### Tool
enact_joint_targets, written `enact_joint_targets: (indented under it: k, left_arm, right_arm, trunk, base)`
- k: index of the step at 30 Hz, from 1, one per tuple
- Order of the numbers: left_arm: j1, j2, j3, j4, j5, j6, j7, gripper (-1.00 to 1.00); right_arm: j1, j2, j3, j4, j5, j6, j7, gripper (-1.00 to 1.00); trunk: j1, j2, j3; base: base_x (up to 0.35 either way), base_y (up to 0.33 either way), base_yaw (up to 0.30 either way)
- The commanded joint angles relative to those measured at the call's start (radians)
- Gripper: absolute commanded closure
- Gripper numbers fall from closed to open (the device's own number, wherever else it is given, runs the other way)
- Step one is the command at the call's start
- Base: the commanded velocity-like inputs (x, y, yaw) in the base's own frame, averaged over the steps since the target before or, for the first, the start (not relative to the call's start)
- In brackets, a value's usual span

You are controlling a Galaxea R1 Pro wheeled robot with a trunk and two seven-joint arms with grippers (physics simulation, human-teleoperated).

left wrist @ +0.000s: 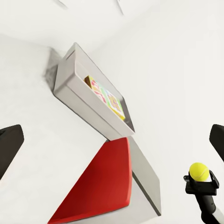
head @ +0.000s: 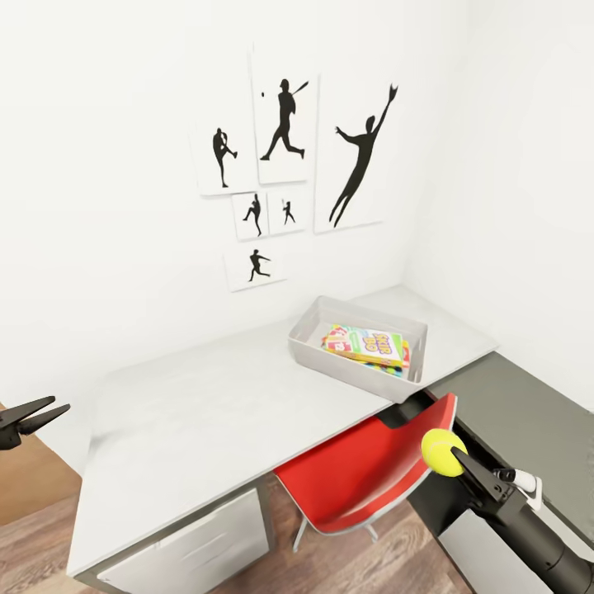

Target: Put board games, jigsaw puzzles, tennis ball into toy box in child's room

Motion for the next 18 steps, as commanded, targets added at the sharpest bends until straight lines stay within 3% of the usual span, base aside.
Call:
enact_joint_targets:
  k: [1, 10, 18]
  left_arm:
    - [-0.001, 0.000, 0.000, 0.000, -0.001, 0.010, -0.004, -1.00]
    - [-0.001, 0.000, 0.000, 0.000, -0.001, 0.009, -0.004, -1.00]
    - [-0.001, 0.000, 0.000, -0.003, -0.001, 0.009, -0.004, -1.00]
  right_arm:
    - [0.000, 0.000, 0.000, 0.000, -0.007, 0.008, -0.001, 1.00]
    - [0.000, 0.000, 0.001, 0.000, -0.007, 0.008, -0.001, 1.00]
    - [0.000, 0.001, 0.003, 0.001, -0.007, 0.008, -0.001, 1.00]
  trunk:
    - [0.001, -0.002, 0.000]
    - [0.001, -0.002, 0.012]
    - [0.001, -0.002, 0.023]
  base:
    - [0.000, -0.094, -0.126]
    - [0.000, -0.105, -0.177]
    - [-0.069, -0.218, -0.203]
